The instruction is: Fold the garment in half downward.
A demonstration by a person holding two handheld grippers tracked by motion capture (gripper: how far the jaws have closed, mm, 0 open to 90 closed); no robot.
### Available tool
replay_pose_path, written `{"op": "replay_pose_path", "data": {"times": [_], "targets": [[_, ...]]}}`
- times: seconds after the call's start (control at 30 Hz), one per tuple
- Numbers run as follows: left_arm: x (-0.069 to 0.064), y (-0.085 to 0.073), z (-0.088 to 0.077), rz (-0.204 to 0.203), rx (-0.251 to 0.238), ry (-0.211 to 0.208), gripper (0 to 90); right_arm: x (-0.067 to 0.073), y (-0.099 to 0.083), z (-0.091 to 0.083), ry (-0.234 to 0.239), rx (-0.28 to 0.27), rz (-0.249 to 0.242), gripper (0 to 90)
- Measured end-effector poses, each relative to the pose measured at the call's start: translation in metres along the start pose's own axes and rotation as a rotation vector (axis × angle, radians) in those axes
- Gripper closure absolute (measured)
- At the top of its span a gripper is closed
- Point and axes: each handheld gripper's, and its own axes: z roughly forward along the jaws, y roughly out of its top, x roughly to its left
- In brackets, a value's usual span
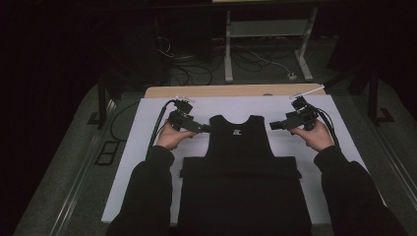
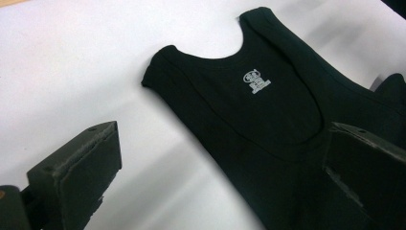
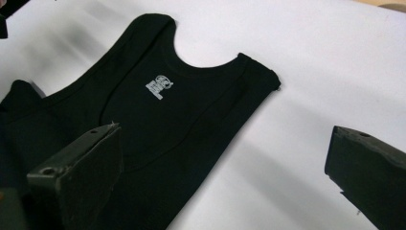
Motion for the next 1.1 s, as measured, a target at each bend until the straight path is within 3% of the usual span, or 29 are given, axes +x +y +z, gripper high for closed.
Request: {"op": "replay_pose_path", "data": {"times": [0.6, 1.1], "targets": [[0.004, -0.007, 0.023, -0.011, 0.020, -0.011, 0.0, -0.007, -0.005, 0.019, -0.001, 0.024, 0.007, 0.0], [0.005, -0.011, 0.038, -0.027, 0.019, -0.014, 0.0, -0.001, -0.007, 0.038, 0.008, 0.039, -0.005, 0.0]]}}
